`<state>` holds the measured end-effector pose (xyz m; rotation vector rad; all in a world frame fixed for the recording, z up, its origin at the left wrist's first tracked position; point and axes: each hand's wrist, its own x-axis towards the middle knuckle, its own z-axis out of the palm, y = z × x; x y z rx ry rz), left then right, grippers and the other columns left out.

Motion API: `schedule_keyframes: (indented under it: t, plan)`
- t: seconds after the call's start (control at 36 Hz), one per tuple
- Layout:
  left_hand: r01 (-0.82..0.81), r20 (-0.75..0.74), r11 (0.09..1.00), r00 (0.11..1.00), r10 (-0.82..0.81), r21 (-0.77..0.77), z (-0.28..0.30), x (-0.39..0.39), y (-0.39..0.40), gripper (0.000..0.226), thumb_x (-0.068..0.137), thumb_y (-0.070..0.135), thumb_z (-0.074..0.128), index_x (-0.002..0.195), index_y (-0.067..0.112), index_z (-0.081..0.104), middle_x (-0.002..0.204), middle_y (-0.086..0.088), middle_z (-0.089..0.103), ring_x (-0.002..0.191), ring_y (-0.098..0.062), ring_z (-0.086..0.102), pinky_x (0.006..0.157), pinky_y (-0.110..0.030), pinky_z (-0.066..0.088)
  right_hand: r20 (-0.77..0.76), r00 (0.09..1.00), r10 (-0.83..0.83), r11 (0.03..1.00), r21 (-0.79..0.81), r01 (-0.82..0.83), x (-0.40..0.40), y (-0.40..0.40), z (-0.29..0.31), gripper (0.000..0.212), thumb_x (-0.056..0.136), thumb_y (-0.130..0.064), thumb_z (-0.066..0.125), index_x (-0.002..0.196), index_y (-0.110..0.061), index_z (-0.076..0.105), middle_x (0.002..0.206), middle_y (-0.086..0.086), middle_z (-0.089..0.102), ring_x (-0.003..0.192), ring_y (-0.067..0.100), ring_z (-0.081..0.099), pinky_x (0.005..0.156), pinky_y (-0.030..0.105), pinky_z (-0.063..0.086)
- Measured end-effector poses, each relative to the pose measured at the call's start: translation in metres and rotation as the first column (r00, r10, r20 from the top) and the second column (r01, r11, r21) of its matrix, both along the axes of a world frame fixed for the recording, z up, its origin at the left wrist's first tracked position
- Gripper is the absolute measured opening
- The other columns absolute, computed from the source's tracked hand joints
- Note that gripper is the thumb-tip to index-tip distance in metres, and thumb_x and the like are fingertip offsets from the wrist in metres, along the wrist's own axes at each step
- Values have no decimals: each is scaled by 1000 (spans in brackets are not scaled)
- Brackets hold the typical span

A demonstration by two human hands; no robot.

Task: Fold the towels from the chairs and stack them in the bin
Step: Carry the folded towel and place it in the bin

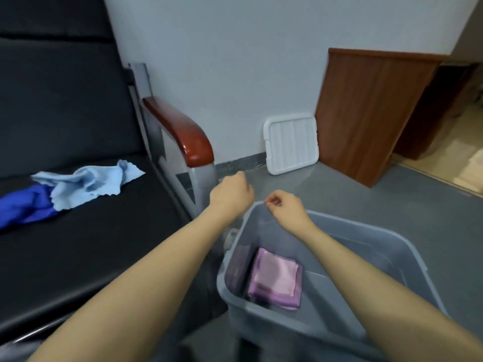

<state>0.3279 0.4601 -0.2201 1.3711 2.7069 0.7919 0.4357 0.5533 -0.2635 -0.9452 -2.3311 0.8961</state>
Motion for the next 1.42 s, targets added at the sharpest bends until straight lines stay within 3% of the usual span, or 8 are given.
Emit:
schedule_keyframes:
  t: [0.36, 0.47, 0.61, 0.75, 0.86, 1.11, 1.22, 1.42]
  plan:
    - [-305, 111, 901, 952, 284, 308, 21, -91, -153, 9, 94, 18, 39, 96, 12, 46, 79, -7, 61, 75, -30, 58, 62, -34, 43, -170, 940, 298, 952, -27, -306, -122, -130, 39, 16, 92, -7, 52, 85, -19, 60, 78, 0, 63, 77, 19, 61, 82, 36, 52]
    - [-427, 140, 870, 904, 404, 246, 4, -136, -194, 16, 92, 12, 41, 100, 7, 53, 77, -6, 58, 76, -26, 57, 59, -29, 38, -134, 925, 356, 930, -50, -365, -176, -164, 30, 20, 91, -9, 52, 80, -25, 59, 78, -1, 62, 78, 19, 61, 79, 36, 54]
    - [-442, 73, 889, 897, 436, 116, -17, -182, -217, 27, 95, 15, 42, 117, 8, 55, 112, -8, 59, 103, -27, 57, 74, -32, 42, -43, 903, 427, 903, -40, -428, -236, -187, 20, 19, 92, -7, 49, 104, -11, 64, 88, -3, 59, 80, 11, 55, 60, 16, 39]
    - [-389, -68, 921, 920, 386, -32, -38, -222, -226, 33, 94, 15, 45, 126, 10, 52, 124, -8, 54, 112, -28, 50, 88, -34, 37, 110, 888, 446, 892, 24, -451, -285, -187, 4, 33, 92, -8, 47, 123, -12, 56, 123, 7, 59, 110, 24, 55, 92, 29, 44]
    - [-358, -151, 923, 929, 338, -138, -55, -243, -226, 40, 95, 19, 43, 135, 12, 41, 131, -7, 47, 117, -27, 45, 91, -35, 35, 335, 849, 409, 850, 198, -488, -301, -176, -5, 45, 96, -13, 39, 141, -21, 39, 139, 2, 46, 129, 27, 38, 104, 39, 24]
    - [-374, -237, 917, 911, 336, -137, -66, -250, -220, 29, 94, 11, 39, 104, 17, 66, 107, -2, 58, 92, -22, 36, 84, -34, 24, 414, 855, 312, 769, 419, -483, -299, -167, -21, 30, 100, -29, 38, 123, -25, 58, 125, -5, 50, 119, 20, 37, 95, 37, 19]
    - [-354, -227, 929, 919, 324, -106, -65, -234, -225, 28, 89, 2, 39, 102, 13, 61, 105, -2, 58, 90, -22, 50, 86, -31, 28, 330, 885, 328, 805, 392, -444, -283, -166, -19, 24, 99, -25, 45, 113, -26, 64, 113, -6, 54, 110, 17, 42, 80, 30, 14]
    - [-372, -104, 923, 926, 362, -100, -52, -198, -234, 27, 92, 2, 38, 114, 8, 52, 110, -7, 55, 92, -26, 55, 70, -32, 39, 224, 910, 348, 869, 287, -403, -248, -172, -17, 19, 95, -19, 49, 93, -20, 68, 91, -10, 53, 94, 15, 48, 82, 29, 22]
